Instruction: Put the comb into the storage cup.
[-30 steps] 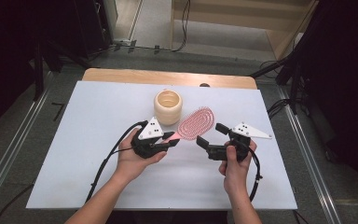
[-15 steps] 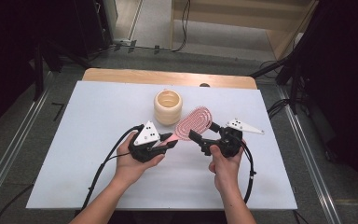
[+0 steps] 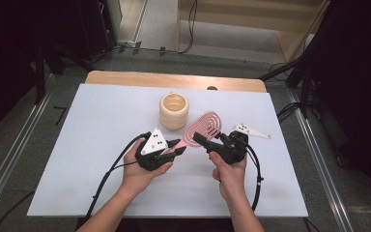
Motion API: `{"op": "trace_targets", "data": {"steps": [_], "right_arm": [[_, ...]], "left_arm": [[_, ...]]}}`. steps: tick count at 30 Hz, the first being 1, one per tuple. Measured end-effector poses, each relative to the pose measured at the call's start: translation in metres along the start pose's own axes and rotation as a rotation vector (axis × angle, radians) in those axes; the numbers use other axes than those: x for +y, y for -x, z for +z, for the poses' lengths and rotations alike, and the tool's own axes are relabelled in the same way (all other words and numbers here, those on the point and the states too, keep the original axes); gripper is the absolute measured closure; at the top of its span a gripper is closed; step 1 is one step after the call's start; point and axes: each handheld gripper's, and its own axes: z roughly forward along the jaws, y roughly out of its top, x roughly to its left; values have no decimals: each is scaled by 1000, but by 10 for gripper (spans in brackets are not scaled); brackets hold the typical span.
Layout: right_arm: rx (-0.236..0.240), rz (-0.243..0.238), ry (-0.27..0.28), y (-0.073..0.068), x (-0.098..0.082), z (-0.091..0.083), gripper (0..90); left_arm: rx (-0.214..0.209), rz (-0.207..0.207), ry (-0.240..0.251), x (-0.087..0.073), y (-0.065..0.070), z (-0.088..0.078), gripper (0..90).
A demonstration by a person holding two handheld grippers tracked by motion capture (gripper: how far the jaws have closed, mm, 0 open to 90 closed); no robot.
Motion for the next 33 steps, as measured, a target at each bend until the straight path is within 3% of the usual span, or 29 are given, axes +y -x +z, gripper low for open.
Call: {"op": "trace_targets", "data": {"steps": [21,27,29,30,31,32,33], "right_arm": [[43,101,16,12,-2,-1,401],[85,141,1,16,-5,0,508],[121,163,9,18,-6,-1,568],[169,178,22,20,-6,-2,609],[181,171,23,20,-6,-3,608],[130,131,18,17,-5,-4,611],[120,106,23,17,-6,-5,613]], "left_arm": [[-1,5,4,-2,7,10,700],[-7,3,16,-4,7,11,698],[-29,-9,26,-7,5,12,694],[-51,-36,38,-9,3,12,665],[-61,-65,38,-9,1,12,584],[-60,-81,32,-10,0,12,454],[-56,-88,30,-10,0,12,364]]}}
